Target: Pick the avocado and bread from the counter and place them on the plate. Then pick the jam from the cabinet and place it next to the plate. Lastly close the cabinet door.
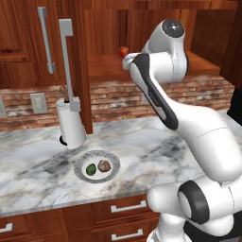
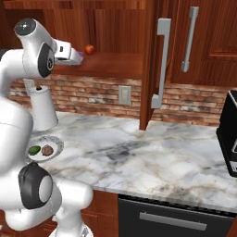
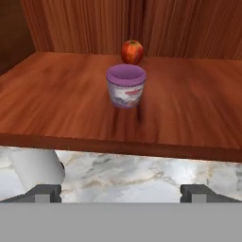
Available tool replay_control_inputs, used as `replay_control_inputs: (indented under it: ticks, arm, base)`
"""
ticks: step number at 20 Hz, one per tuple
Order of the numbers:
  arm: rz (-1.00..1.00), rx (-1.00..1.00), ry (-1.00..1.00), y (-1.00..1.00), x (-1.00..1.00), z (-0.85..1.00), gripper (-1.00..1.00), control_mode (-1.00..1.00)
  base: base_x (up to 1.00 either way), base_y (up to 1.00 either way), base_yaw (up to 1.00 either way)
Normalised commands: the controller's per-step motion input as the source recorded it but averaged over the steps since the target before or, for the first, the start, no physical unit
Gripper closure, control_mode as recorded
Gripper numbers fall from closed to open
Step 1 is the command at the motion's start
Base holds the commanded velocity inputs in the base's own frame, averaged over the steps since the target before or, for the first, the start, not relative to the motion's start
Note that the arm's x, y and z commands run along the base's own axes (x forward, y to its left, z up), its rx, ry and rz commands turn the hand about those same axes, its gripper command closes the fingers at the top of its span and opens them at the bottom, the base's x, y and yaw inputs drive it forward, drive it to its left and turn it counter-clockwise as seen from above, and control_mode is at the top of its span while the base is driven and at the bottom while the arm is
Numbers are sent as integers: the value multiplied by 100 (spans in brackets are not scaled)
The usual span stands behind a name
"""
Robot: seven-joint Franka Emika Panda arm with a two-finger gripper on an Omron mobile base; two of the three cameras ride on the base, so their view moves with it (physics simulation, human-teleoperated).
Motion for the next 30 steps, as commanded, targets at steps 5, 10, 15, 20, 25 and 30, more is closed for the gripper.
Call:
replay_control_inputs:
  ticks: [5, 10, 15, 20, 25, 30]
  arm:
    - [-10, 15, 0, 0, 32, -2, -100, -100]
    - [-9, 1, 0, 0, 49, -8, -100, -100]
    - [2, 0, 4, 5, 75, -6, -100, -100]
    - [8, -1, 11, 1, 56, -9, -100, -100]
    - [7, -3, 11, 0, 48, -13, -100, -100]
    - [5, -6, 6, 2, 46, -10, -100, -100]
  base:
    - [0, 0, 0]
    - [0, 0, 0]
    - [0, 0, 0]
    - [0, 0, 0]
    - [0, 0, 0]
    - [0, 0, 0]
